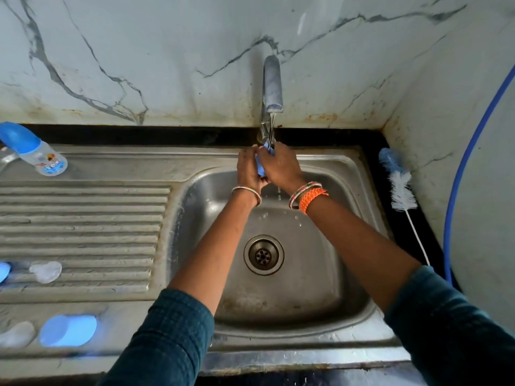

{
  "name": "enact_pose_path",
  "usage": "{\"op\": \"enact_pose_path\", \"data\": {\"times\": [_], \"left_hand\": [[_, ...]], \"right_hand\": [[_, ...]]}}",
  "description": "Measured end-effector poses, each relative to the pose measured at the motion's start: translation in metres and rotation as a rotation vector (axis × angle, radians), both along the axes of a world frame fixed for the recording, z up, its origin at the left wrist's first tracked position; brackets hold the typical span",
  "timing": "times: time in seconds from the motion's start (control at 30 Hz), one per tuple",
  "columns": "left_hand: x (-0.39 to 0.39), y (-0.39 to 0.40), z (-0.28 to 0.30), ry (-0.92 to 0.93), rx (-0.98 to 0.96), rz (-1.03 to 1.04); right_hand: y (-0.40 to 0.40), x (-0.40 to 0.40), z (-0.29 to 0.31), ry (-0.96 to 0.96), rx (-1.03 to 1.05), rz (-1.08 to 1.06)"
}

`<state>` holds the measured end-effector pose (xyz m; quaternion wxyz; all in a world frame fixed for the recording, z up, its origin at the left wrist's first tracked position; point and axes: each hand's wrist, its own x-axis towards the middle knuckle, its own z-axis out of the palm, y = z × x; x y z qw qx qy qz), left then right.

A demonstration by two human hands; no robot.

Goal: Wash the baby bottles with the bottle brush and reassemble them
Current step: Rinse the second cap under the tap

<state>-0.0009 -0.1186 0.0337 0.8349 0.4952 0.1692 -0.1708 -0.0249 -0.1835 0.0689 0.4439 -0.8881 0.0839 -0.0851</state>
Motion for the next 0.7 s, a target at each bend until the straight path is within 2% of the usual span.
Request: {"op": "enact_pose_path", "data": {"times": [0.03,0.1,0.13,0.2,0.27,0.43,0.47,0.57,0.7], "left_hand": [[0.001,0.0,-0.001,-0.004,0.007,0.075],[0.005,0.007,-0.001,0.043,0.018,0.111],[0.008,0.014,0.001,0.063,0.005,0.031],[0.008,0.024,0.007,0.189,0.013,-0.253],[0.005,0.028,0.011,0.267,0.051,-0.357],[0.004,0.028,0.002,0.262,0.228,-0.256],[0.004,0.032,-0.003,0.257,0.268,-0.199],[-0.001,0.048,-0.026,0.26,0.449,-0.104],[-0.008,0.064,-0.037,0.274,0.384,-0.132]], "right_hand": [[0.002,0.001,0.0,0.005,-0.031,0.001],[0.0,-0.004,-0.003,-0.063,-0.279,0.186],[-0.004,-0.008,-0.002,-0.103,-0.338,0.312],[-0.014,-0.013,0.0,-0.147,-0.255,0.441],[-0.02,-0.017,0.005,-0.144,-0.174,0.397],[-0.005,-0.03,-0.015,-0.279,-0.279,0.097],[-0.005,-0.03,-0.027,-0.239,-0.263,0.077],[0.001,-0.035,-0.072,0.081,-0.284,0.126],[0.016,-0.031,-0.084,0.034,-0.159,0.044]]}}
